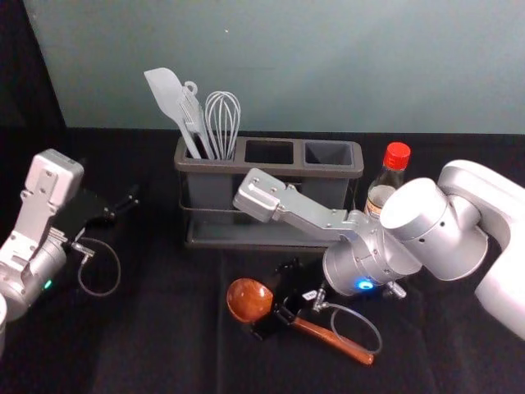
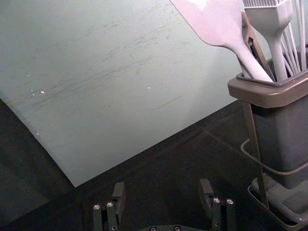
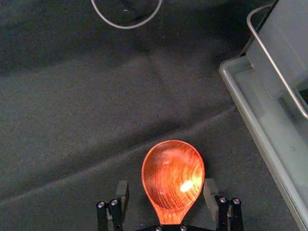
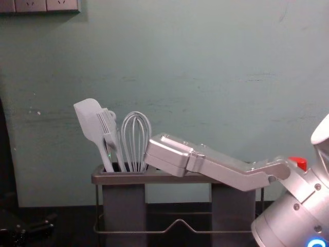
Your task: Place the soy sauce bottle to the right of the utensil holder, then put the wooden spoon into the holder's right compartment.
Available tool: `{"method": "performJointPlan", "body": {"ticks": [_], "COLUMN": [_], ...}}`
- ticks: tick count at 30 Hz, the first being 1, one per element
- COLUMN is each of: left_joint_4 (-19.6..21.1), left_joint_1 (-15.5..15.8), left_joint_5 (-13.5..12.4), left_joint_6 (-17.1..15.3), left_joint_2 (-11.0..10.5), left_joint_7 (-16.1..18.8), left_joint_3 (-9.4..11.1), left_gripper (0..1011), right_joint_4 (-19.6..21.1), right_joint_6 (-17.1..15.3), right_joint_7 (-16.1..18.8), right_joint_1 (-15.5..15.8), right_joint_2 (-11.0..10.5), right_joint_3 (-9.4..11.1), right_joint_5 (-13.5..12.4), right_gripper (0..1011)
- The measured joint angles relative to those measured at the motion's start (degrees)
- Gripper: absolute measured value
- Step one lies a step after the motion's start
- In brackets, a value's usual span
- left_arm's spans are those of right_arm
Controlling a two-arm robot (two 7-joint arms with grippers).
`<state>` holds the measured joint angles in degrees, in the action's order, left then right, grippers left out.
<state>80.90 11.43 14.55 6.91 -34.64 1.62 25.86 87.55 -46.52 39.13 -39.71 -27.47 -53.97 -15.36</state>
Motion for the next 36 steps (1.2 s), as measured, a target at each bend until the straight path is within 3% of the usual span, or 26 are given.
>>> {"method": "performJointPlan", "body": {"ticks": [36], "left_joint_4": [0.0], "left_joint_1": [0.0], "left_joint_5": [0.0], "left_joint_6": [0.0], "left_joint_2": [0.0], "left_joint_7": [0.0], "left_joint_3": [0.0], "left_gripper": [1005], "right_joint_4": [-2.21], "right_joint_6": [0.56], "right_joint_7": [1.15], "right_joint_1": [1.33], "right_joint_2": [3.01], "right_joint_3": [1.64], "right_joint_5": [5.12], "right_gripper": [1004]}}
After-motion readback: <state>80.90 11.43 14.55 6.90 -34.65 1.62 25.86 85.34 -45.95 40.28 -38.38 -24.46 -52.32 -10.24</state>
